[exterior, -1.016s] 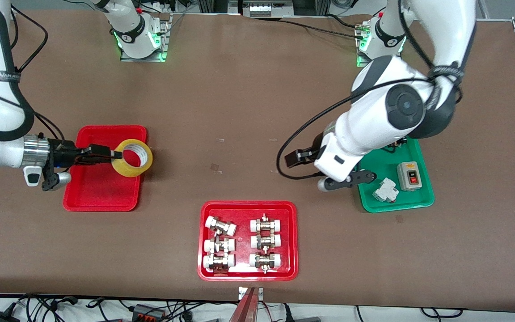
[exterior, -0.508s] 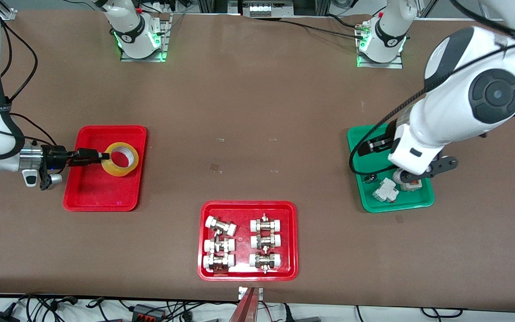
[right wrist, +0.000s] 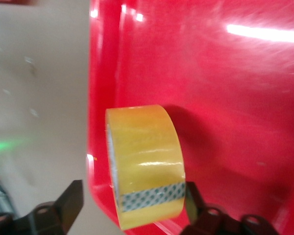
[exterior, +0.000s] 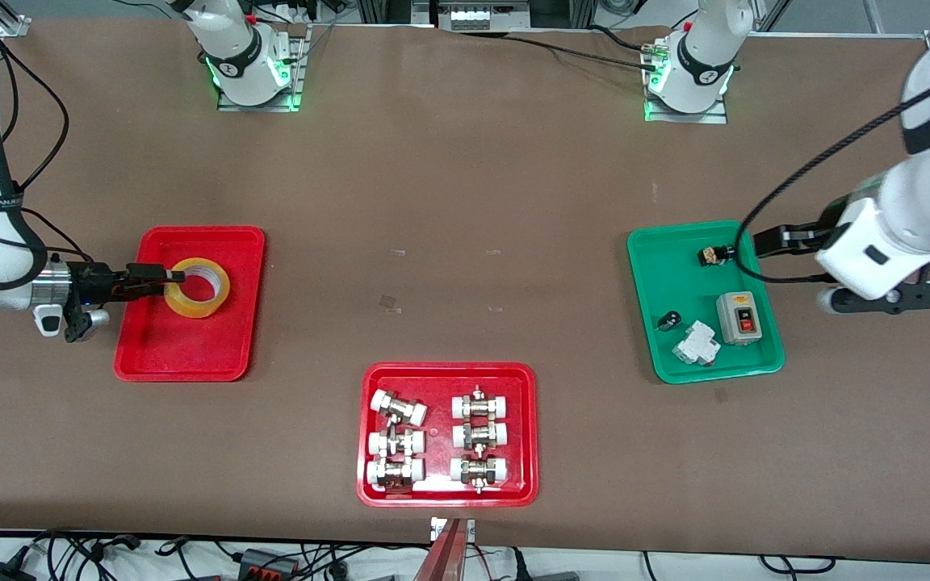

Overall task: Left arm passes tape to right arm into tray
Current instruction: 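Lower the tape into the red tray and open the right gripper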

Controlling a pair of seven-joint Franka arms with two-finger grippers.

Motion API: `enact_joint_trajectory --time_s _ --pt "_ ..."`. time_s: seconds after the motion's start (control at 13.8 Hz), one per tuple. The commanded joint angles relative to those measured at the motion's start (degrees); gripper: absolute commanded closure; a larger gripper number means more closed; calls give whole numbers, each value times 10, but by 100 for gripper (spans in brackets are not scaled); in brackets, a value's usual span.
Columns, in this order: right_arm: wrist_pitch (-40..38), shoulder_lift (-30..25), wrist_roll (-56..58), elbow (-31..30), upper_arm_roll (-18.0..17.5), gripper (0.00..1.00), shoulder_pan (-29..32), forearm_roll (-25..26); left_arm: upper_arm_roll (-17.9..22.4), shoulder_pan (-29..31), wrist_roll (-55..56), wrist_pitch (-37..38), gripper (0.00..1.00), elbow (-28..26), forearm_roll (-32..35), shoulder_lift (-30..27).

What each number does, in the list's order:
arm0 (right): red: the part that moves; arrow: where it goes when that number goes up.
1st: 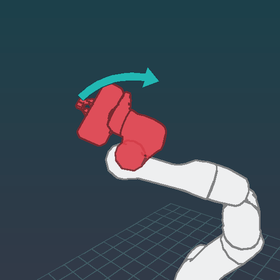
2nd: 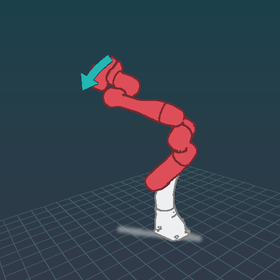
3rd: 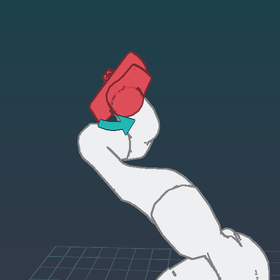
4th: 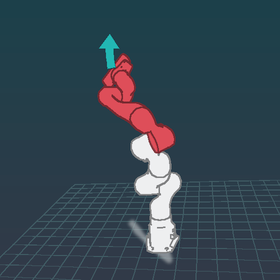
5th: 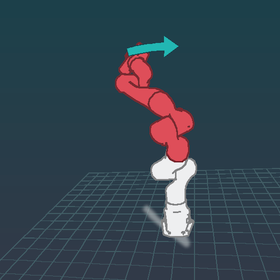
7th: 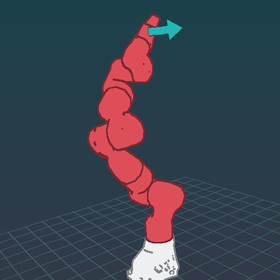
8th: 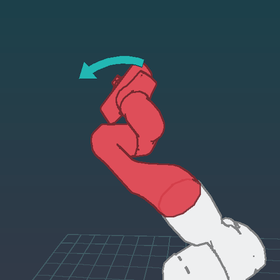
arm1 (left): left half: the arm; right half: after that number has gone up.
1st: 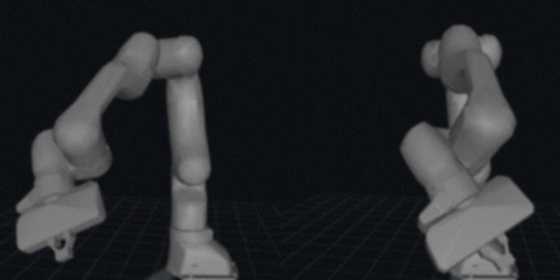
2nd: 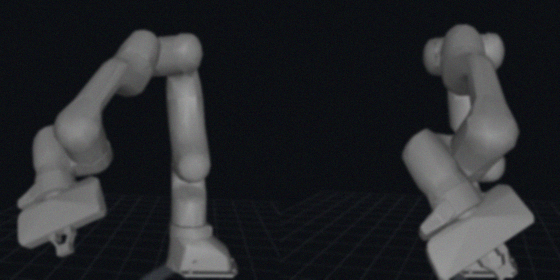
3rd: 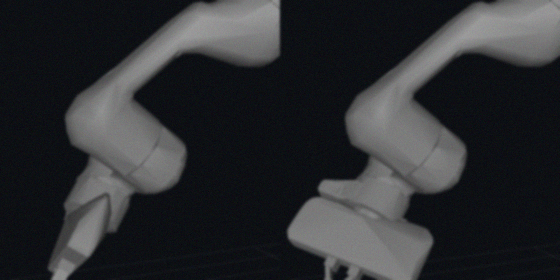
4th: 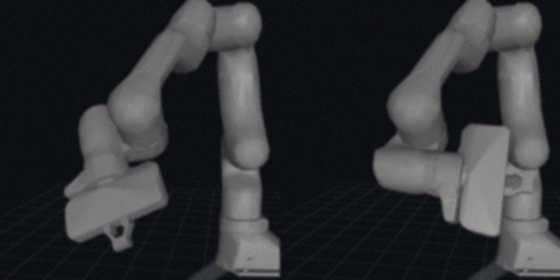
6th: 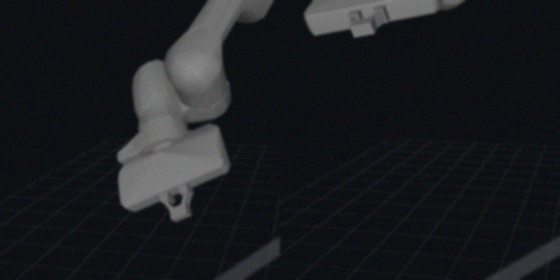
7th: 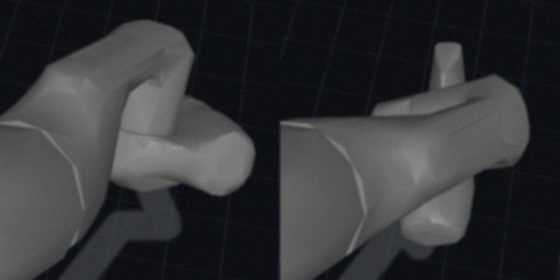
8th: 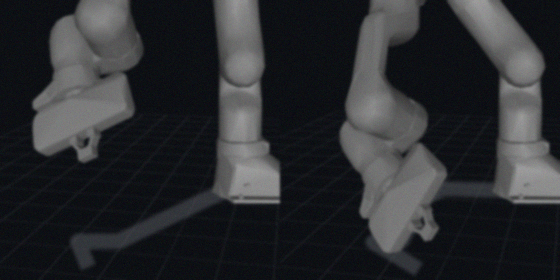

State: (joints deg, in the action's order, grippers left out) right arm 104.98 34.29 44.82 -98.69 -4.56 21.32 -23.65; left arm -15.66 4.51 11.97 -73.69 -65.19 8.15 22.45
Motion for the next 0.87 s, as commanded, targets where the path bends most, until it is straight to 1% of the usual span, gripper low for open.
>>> enact_joint_trajectory --time_s 0.0,0.15,0.22,0.29,0.36,0.44,0.51,0.65,0.8 --pt "17 -16 11 10 -9 0 -3 60 -6 -6 -19 7 0 -19 20 -29" --pt "27 -26 10 16 -10 0 -14 99 -2 -1 -18 -18 0 -72 5 -60" --pt "36 -35 4 16 -10 0 -22 112 12 -10 -14 -31 0 -98 0 -77" --pt "42 -44 3 16 -9 0 -33 129 42 -27 -13 -38 0 -106 -10 -81" --pt "47 -57 1 16 -9 0 -43 141 68 -34 -14 -40 0 -110 -37 -82" --pt "56 -69 -16 16 -8 0 -51 151 78 -33 -13 -44 0 -110 -62 -83" --pt "57 -82 -43 16 -8 0 -57 165 75 -27 -12 -54 0 -112 -63 -89" --pt "50 -116 -123 15 -9 0 -86 197 70 -33 -2 -52 0 -118 -60 -93" --pt "17 -158 -206 15 -9 0 -115 215 60 -35 18 -48 0 -115 -60 -93"
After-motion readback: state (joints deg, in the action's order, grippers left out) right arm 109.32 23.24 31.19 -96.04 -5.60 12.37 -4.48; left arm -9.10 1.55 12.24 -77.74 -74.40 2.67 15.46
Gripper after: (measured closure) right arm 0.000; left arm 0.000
